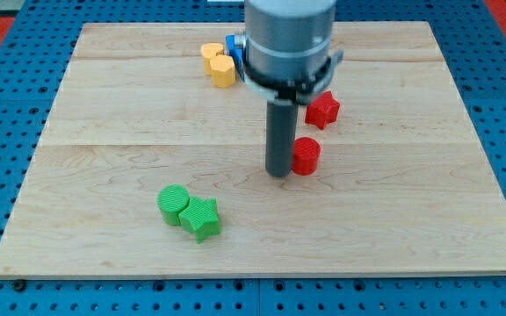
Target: Move the green blocks parallel to the left of the red circle
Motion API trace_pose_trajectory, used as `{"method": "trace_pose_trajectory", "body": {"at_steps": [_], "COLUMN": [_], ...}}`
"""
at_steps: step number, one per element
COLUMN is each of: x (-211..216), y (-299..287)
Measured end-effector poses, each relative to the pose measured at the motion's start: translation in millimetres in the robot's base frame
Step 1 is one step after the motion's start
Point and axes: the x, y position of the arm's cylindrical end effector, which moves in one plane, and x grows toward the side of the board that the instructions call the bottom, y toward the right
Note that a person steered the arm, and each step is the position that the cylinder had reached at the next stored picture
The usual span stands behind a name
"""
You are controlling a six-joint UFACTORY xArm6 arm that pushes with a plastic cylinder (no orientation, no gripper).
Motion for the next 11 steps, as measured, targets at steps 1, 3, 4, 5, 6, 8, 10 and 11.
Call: {"method": "trace_pose_trajectory", "body": {"at_steps": [1,3,4,5,6,8,10,11], "x": [44,86,72,29,-9,23,5,-6], "y": [-27,-87,-157,-174,-170,-120,-90,-86]}}
